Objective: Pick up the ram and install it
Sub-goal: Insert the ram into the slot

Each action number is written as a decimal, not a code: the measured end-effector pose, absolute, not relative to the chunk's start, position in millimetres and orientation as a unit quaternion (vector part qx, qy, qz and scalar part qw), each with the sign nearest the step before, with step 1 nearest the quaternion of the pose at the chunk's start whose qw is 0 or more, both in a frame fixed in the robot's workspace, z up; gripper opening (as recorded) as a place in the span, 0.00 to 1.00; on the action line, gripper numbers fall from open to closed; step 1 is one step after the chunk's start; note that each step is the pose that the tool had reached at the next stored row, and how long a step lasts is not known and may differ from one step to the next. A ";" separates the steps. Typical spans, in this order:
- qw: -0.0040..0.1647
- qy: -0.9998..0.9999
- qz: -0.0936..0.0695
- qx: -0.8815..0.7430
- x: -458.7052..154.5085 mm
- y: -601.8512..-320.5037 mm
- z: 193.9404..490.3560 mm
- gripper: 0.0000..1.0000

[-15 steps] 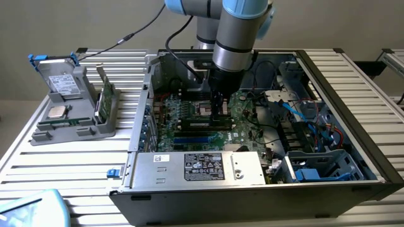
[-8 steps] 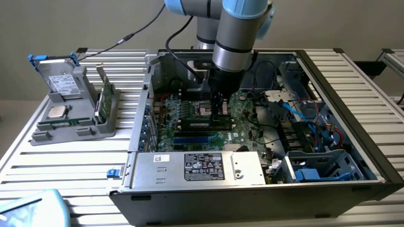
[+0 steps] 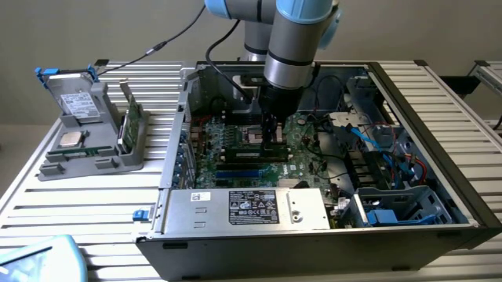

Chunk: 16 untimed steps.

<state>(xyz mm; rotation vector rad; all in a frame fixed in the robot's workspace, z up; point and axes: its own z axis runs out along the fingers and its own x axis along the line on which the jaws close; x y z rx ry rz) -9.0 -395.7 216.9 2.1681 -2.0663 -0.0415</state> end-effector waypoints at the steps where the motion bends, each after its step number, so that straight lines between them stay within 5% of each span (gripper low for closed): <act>1: 0.073 -0.688 -0.014 0.722 -9.0 -395.6 216.9 0.14; 10: 0.073 -0.688 -0.014 0.722 -8.9 -395.5 216.8 0.15; 16: 0.073 -0.688 -0.014 0.722 -9.0 -395.6 216.9 0.45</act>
